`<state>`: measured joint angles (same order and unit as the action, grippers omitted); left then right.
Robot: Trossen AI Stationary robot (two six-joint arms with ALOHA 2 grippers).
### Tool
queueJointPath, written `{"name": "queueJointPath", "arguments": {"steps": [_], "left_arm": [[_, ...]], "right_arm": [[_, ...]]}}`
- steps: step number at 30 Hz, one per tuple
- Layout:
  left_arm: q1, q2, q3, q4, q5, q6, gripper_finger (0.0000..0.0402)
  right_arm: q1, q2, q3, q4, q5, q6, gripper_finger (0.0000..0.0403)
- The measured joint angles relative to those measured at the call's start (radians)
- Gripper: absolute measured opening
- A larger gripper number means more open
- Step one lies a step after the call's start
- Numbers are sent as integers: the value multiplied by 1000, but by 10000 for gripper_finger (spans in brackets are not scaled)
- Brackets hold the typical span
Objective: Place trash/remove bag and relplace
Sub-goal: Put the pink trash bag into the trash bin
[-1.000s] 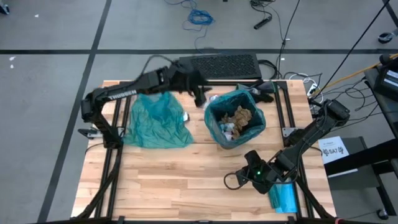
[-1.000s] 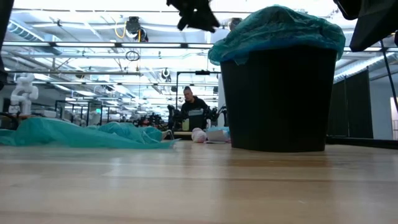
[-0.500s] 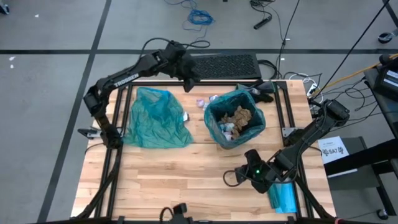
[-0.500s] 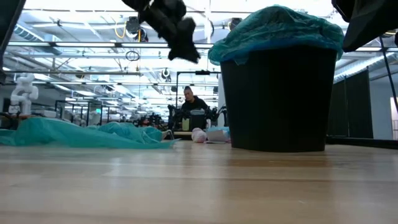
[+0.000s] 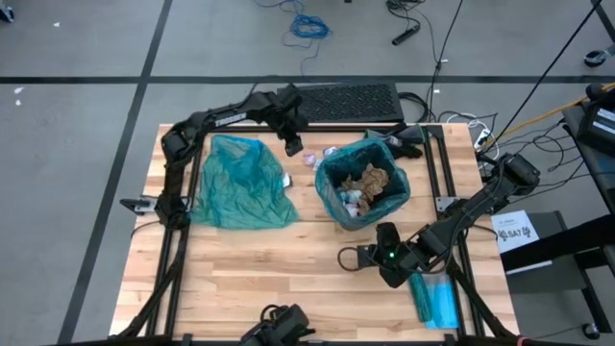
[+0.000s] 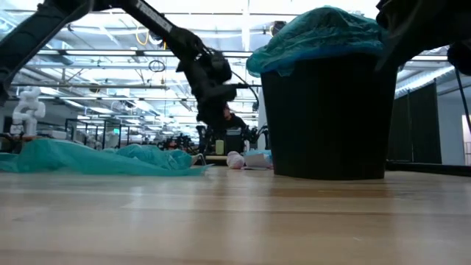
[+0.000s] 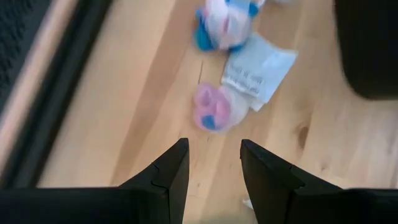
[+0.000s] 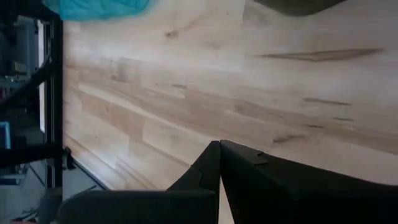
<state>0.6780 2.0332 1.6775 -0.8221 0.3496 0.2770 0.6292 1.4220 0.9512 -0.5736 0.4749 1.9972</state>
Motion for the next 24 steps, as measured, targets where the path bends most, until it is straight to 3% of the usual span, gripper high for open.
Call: {"name": "queueJointPath", "arguments": {"steps": [11,19,24], "left_arm": [[-65,62,0,101,-30,73,141],[-98,110,0,144,-145,71,141],[-98,120,0,170,-150,76,141]], "right_arm": [[-37,0,0,31,-5,12,0],[-37,0,0,77,-6,26,0],[-37,0,0,86,-5,26,0]]}}
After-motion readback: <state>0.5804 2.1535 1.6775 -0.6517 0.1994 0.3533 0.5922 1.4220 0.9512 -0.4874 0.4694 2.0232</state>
